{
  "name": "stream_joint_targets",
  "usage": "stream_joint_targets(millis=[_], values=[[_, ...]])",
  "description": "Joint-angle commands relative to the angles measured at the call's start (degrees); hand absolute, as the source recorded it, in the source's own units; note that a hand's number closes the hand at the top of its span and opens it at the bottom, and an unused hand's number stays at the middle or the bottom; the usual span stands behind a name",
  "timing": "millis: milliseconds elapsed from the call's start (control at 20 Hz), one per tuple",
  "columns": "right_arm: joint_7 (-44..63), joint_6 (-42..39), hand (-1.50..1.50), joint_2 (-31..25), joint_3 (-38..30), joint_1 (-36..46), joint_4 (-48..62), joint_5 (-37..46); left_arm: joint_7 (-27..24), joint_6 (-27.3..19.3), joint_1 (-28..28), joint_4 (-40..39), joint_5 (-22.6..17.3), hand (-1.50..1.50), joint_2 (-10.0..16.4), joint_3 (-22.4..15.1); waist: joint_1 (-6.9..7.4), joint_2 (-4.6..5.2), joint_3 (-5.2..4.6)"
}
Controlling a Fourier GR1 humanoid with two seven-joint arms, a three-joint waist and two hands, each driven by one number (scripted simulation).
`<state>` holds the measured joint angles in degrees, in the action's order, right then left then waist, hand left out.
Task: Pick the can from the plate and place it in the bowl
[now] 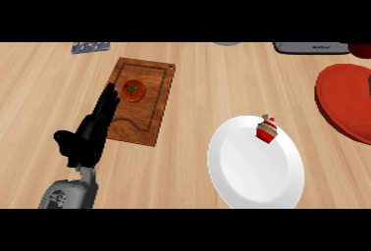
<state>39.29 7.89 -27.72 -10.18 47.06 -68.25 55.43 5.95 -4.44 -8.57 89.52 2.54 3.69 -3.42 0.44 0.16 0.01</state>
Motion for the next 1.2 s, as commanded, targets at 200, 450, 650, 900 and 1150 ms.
stream_joint_targets(millis=[200, 450, 650, 900, 1150], values=[[-13.4, 7.4, 1.50, -8.3, -7.9, -2.1, 17.9, -2.3, -1.3, 2.8, -0.7, -1.2, -1.8, 0.00, 2.1, 2.1, 0.75, 0.38, 0.06], [-19.1, 13.0, 1.50, -8.3, -9.1, -3.9, 27.0, -2.2, -1.6, 2.3, 2.5, 1.1, -1.3, 0.00, 0.8, 1.0, 0.68, 0.20, 0.05], [-23.7, 16.5, 1.50, -8.4, -11.1, -4.2, 35.4, -3.5, -2.7, 1.7, -2.3, -3.9, -0.6, 0.00, -0.1, 1.4, 0.56, 0.41, 0.06], [-27.8, 12.6, -1.50, -5.5, -16.6, -7.1, 37.6, -12.5, 0.5, 0.9, 1.3, 1.8, 0.3, 0.00, 0.2, 0.3, 0.54, 0.10, 0.09], [-42.2, 8.5, -1.50, -7.4, -20.0, -7.9, 41.3, -18.9, -0.1, 0.2, -0.7, -1.1, 1.1, 0.00, -1.0, 0.1, 0.36, 0.24, 0.10]])
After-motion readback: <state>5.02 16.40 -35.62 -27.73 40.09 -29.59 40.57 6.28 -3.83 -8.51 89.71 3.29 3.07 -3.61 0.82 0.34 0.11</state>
